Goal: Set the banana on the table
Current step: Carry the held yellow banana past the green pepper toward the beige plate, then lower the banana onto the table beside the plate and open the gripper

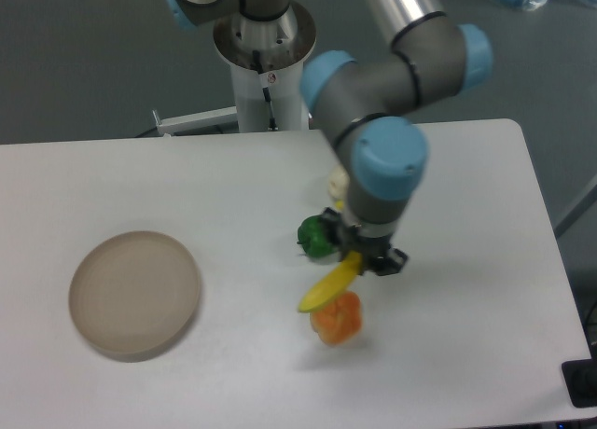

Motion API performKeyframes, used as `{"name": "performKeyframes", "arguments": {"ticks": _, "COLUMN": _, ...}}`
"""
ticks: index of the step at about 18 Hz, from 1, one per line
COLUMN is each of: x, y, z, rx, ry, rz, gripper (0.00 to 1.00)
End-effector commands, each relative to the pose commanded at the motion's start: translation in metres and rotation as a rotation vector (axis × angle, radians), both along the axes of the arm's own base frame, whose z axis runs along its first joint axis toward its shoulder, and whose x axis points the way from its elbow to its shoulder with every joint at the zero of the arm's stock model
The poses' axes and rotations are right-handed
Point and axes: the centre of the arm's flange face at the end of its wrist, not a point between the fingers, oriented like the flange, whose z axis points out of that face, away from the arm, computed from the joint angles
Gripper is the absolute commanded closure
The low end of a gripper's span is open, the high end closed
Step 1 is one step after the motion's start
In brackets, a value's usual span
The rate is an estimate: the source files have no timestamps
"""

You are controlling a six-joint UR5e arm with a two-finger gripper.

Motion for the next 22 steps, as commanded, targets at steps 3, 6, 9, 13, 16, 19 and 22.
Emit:
{"name": "performKeyframes", "arguments": {"ticks": 3, "x": 0.02, "y": 0.016, "z": -0.024, "rx": -0.025, "ry": -0.007, "rz": 0.129, "gripper": 0.91}}
{"name": "performKeyframes", "arguments": {"ticks": 6, "x": 0.03, "y": 0.018, "z": -0.057, "rx": -0.064, "ry": -0.008, "rz": 0.174, "gripper": 0.91}}
{"name": "performKeyframes", "arguments": {"ticks": 9, "x": 0.059, "y": 0.013, "z": -0.093, "rx": -0.078, "ry": -0.011, "rz": 0.146, "gripper": 0.89}}
{"name": "performKeyframes", "arguments": {"ticks": 13, "x": 0.098, "y": 0.007, "z": -0.127, "rx": -0.066, "ry": -0.004, "rz": 0.099, "gripper": 0.77}}
{"name": "performKeyframes", "arguments": {"ticks": 16, "x": 0.1, "y": 0.009, "z": -0.131, "rx": -0.068, "ry": -0.006, "rz": 0.093, "gripper": 0.67}}
{"name": "performKeyframes", "arguments": {"ticks": 19, "x": 0.099, "y": 0.012, "z": -0.126, "rx": -0.055, "ry": -0.001, "rz": 0.085, "gripper": 0.36}}
{"name": "performKeyframes", "arguments": {"ticks": 22, "x": 0.097, "y": 0.013, "z": -0.118, "rx": -0.042, "ry": 0.008, "rz": 0.088, "gripper": 0.0}}
